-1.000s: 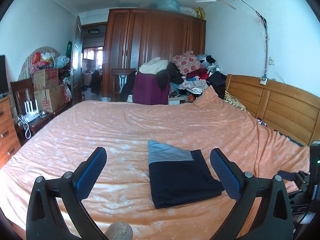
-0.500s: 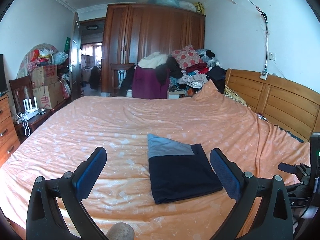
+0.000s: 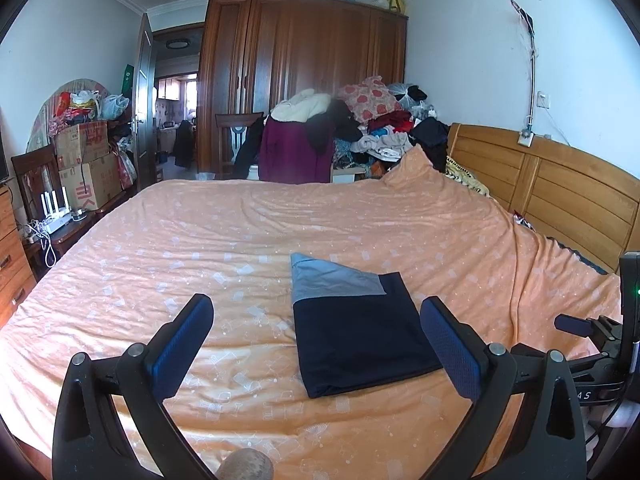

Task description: Fold small clothes

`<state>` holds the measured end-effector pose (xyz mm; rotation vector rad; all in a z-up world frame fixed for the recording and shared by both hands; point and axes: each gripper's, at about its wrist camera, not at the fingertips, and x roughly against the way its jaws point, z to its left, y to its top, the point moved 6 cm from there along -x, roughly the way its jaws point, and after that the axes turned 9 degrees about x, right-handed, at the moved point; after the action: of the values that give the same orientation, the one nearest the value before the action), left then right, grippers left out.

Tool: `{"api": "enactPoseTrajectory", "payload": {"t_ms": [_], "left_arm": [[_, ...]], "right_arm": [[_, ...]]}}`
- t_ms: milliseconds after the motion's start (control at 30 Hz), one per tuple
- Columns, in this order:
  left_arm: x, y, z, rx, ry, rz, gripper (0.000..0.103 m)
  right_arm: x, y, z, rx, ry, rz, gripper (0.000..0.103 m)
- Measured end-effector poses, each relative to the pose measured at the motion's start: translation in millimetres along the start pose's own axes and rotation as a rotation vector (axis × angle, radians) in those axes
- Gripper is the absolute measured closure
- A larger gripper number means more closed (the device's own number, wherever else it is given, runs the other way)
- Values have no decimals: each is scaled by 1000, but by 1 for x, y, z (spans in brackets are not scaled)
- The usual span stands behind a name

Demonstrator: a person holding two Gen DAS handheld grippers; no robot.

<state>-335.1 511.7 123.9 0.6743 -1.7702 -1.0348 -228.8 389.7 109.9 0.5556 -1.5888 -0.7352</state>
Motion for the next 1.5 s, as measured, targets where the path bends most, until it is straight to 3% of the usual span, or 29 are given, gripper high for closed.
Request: {"api": "enactPoseTrajectory", "payload": {"t_ms": [400,1500], "left_arm": [[-10,-7,7,1,17,31,0],[-7,-4,3,-21,10,25,0]], "right_arm": [[-6,-4,5,3,10,22,0],[-4,-4,10,2,25,20,0]]}}
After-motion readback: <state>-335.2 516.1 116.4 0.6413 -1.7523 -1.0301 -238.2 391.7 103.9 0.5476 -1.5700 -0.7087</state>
